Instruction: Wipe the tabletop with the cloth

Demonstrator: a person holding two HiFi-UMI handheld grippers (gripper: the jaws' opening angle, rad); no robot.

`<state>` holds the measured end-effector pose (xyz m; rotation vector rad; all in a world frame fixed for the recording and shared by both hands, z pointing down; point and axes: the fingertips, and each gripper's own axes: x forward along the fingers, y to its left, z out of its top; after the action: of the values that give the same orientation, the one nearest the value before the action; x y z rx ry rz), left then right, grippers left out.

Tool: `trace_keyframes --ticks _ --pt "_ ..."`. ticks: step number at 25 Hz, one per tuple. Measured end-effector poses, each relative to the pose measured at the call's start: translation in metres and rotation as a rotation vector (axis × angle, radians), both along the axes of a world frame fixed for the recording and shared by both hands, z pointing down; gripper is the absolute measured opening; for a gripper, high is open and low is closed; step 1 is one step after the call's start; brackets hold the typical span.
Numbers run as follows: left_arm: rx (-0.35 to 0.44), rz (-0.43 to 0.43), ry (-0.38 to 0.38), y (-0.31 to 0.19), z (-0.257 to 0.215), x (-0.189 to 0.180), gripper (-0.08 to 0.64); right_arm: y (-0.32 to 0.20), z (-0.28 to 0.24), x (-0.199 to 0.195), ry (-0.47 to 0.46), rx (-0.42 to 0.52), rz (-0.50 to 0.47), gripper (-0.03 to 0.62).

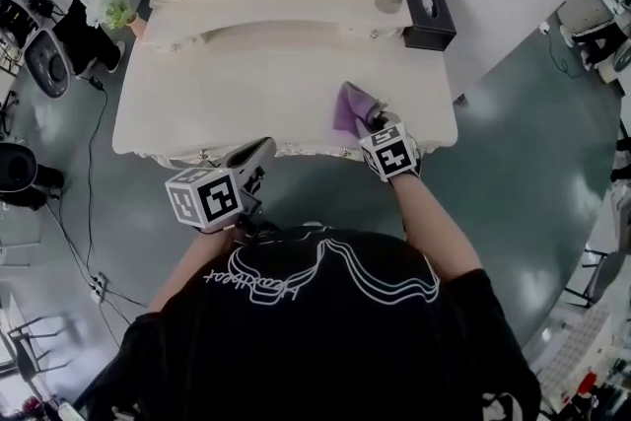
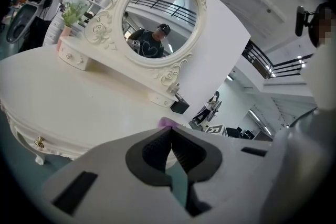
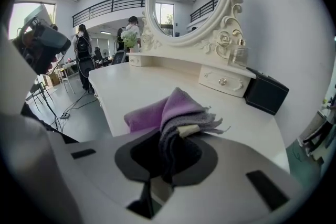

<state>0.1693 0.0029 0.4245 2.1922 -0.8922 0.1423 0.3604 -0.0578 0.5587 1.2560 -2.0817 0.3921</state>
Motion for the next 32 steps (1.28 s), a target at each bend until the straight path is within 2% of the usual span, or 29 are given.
trace_keyframes --ticks 8,15,20,25,32 --pt "0.033 0.052 0.002 0.007 -0.017 0.026 0.005 0.012 0.000 0.036 0.007 -0.009 0.063 0.046" --pt "0.027 0.087 -0.019 0.010 -0.014 0.032 0.005 0.020 -0.001 0.069 0.010 -0.011 0.138 0.046" --pt "0.025 0.139 -0.017 0.012 -0.014 0.050 0.005 0.025 0.001 0.091 0.021 -0.022 0.172 0.046" --pt "0.024 0.186 -0.019 0.011 -0.017 0.065 0.005 0.031 -0.001 0.122 0.023 -0.023 0.243 0.046" --pt "0.014 0.210 -0.014 0.008 -0.011 0.068 0.005 0.038 0.000 0.166 0.026 -0.017 0.354 0.046"
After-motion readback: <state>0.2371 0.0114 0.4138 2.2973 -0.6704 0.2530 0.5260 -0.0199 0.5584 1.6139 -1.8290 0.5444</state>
